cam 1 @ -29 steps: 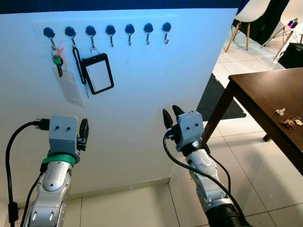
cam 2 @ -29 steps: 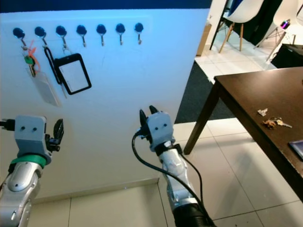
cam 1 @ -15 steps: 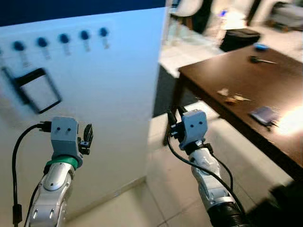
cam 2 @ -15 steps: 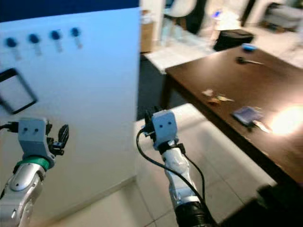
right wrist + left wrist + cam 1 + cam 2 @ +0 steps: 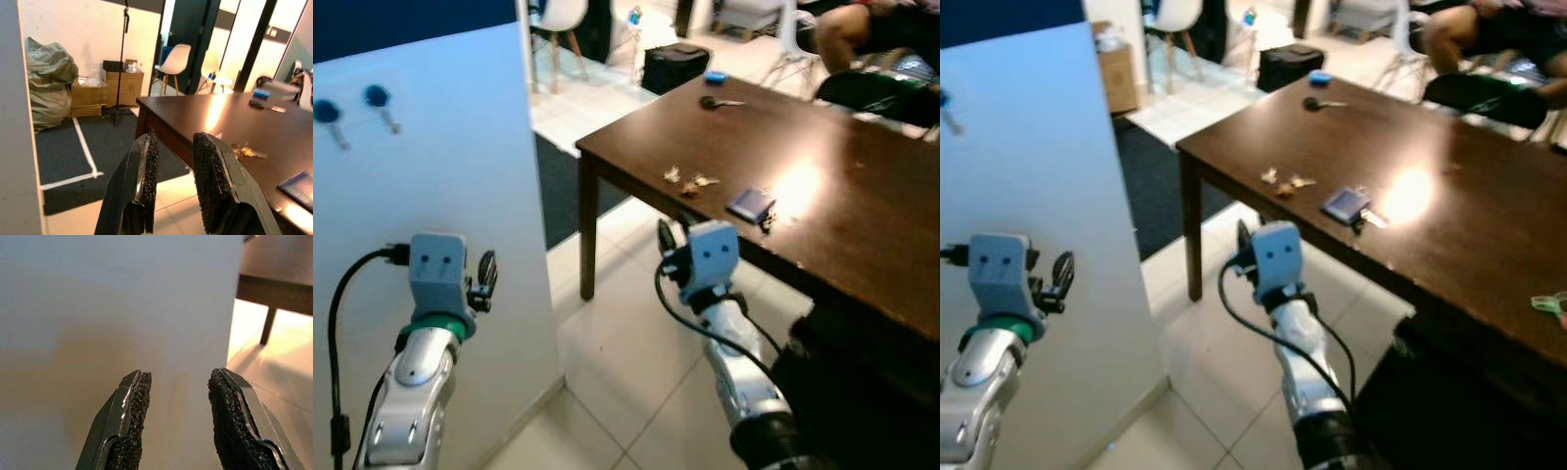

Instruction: Hang keys on a hook

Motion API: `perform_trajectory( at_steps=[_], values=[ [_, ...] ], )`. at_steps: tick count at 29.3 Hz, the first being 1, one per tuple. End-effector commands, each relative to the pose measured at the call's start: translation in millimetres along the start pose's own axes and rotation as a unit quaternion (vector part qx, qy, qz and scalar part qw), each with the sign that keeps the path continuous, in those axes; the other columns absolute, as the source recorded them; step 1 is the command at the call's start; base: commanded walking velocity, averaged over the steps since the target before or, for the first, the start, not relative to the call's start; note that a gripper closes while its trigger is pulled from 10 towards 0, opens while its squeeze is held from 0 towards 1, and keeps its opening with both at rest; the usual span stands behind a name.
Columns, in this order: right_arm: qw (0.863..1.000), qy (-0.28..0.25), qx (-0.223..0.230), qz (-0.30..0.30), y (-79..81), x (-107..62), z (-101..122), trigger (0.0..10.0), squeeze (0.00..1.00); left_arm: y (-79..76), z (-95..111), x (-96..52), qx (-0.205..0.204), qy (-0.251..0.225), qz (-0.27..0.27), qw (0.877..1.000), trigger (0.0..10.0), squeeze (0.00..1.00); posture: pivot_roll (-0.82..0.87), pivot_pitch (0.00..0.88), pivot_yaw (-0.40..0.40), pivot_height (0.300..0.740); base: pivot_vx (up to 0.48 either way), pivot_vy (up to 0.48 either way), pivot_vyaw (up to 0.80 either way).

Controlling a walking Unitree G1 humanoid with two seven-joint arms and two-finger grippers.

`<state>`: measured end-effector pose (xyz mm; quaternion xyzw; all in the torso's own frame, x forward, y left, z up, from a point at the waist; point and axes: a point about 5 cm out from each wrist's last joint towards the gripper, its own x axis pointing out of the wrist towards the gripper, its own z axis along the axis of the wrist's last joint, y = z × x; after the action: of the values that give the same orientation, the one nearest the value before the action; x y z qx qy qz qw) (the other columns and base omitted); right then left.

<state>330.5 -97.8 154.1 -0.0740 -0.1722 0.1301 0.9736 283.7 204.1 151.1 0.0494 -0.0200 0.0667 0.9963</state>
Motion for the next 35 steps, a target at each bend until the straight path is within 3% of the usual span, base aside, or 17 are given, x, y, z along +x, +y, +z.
perform_trajectory(
  at_steps=[1, 5, 35],
  values=[
    [1.0, 0.004, 0.0, -0.007, -4.7, -1.2, -1.7, 10.0, 0.0, -1.6, -3.3, -1.1, -0.004, 0.006, -0.004, 1.0, 10.0, 0.0, -0.03, 0.022, 0.099, 0.74, 0.0, 0.0, -0.8],
    [1.0, 0.004, -0.001, -0.01, -5.9, -0.6, -1.3, 10.0, 0.0, -4.5, 0.4, -4.2, 0.022, -0.012, -0.011, 1.0, 10.0, 0.0, -0.02, 0.029, 0.101, 0.74, 0.0, 0.0, -0.8],
    [1.0, -0.001, -0.003, -0.005, -3.5, 1.5, 1.3, 10.0, 0.0, -3.2, 0.0, -5.2, 0.036, -0.007, -0.007, 0.999, 10.0, 0.0, -0.01, 0.052, 0.101, 0.74, 0.0, 0.0, -0.8]
  ],
)
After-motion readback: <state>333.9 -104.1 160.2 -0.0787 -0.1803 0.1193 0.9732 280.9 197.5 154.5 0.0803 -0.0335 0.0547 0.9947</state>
